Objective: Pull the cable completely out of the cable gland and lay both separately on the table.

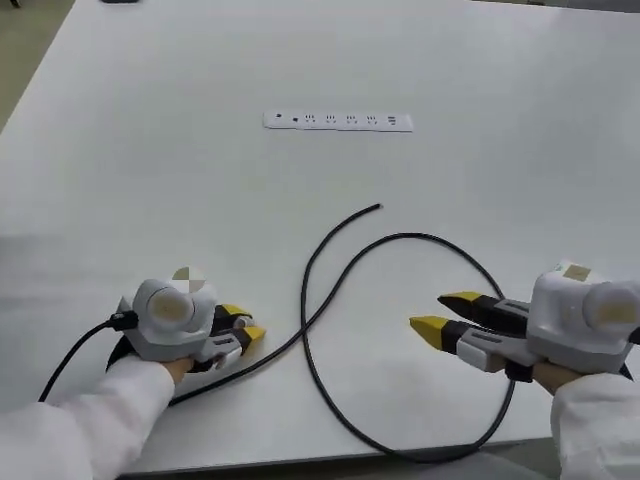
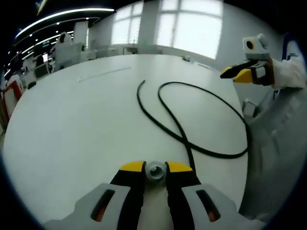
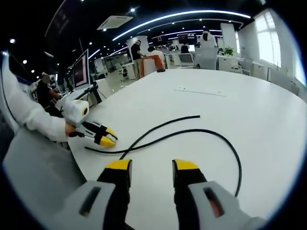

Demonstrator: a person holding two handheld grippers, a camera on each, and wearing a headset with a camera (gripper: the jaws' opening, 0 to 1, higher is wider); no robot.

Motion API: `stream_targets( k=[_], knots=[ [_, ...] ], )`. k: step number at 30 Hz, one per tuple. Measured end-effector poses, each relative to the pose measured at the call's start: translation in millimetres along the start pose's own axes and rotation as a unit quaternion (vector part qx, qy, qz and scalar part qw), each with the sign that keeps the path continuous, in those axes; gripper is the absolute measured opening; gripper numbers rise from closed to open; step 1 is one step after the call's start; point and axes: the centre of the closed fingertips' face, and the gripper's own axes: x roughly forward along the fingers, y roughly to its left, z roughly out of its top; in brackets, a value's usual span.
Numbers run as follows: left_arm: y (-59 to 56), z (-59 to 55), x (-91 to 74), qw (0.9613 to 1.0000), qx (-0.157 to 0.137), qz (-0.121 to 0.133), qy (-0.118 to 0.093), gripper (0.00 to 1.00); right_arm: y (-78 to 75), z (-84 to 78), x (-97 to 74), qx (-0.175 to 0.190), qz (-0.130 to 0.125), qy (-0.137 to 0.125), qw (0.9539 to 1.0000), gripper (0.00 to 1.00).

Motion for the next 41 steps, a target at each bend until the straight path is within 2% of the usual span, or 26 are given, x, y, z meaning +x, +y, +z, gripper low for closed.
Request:
stream_targets(
  k=[6,11,15,16,20,23,25,27,31,33,35,37,39,41],
  knots=[
    [0.1,1.2,-1.3,0.9999,-0.01,0.001,-0.01,0.19,1.7,-2.7,4.5,-0.006,0.005,0.012,0.9999,0.34],
    [-0.8,0.6,-2.7,0.9999,-0.011,0.001,-0.004,0.23,4.1,-3.3,5.2,-0.009,0.011,0.013,0.9998,0.34],
    [-0.4,-0.5,-10.2,0.9999,-0.01,0.004,0.006,0.27,2.3,-1.4,4.3,-0.006,0.01,0.009,0.9999,0.39],
    [-1.4,6.0,-18.5,1.0,-0.008,0.002,-0.004,0.27,2.0,-0.9,4.0,-0.004,0.01,0.008,0.9999,0.4],
    [1.3,21.0,-41.8,0.9992,-0.03,-0.005,-0.025,0.4,-0.6,0.4,-0.3,0.011,0.013,0.008,0.9998,0.46],
    [11.6,31.8,-71.6,0.9972,-0.056,0.015,-0.047,0.43,1.9,-4.8,-4.0,0.012,0.018,0.024,0.9995,0.51],
    [15.7,36.1,-91.8,0.9958,-0.071,0.025,-0.052,0.48,3.3,-6.1,-7.4,0.011,0.02,0.03,0.9993,0.54],
    [16.2,38.4,-111.3,0.9949,-0.085,0.029,-0.047,0.52,4.2,-6.7,-12.1,0.01,0.021,0.035,0.9991,0.57],
    [15.8,45.9,-146.7,0.9934,-0.091,0.041,-0.057,0.57,1.9,-5.6,-22.9,0.004,0.01,0.043,0.999,0.65],
    [15.7,44.6,-164.6,0.9925,-0.097,0.055,-0.049,0.61,2.9,-3.1,-30.8,0.005,0.007,0.042,0.9991,0.69],
    [14.2,39.9,-179.2,0.991,-0.11,0.068,-0.035,0.65,6.3,-3.1,-38.2,0.004,0.012,0.049,0.9987,0.68],
    [11.9,35.6,-191.6,0.9896,-0.119,0.077,-0.024,0.71,5.1,-4.2,-48.8,-0.002,0.004,0.061,0.9981,0.68],
    [7.1,34.2,-206.7,0.9886,-0.121,0.086,-0.025,0.75,3.1,-2.3,-61.4,-0.003,-0.005,0.061,0.9981,0.71],
    [5.3,32.0,-220.7,0.9858,-0.133,0.099,-0.027,0.76,-0.7,-0.6,-74.0,0.007,-0.018,0.057,0.9982,0.71]
  ],
)
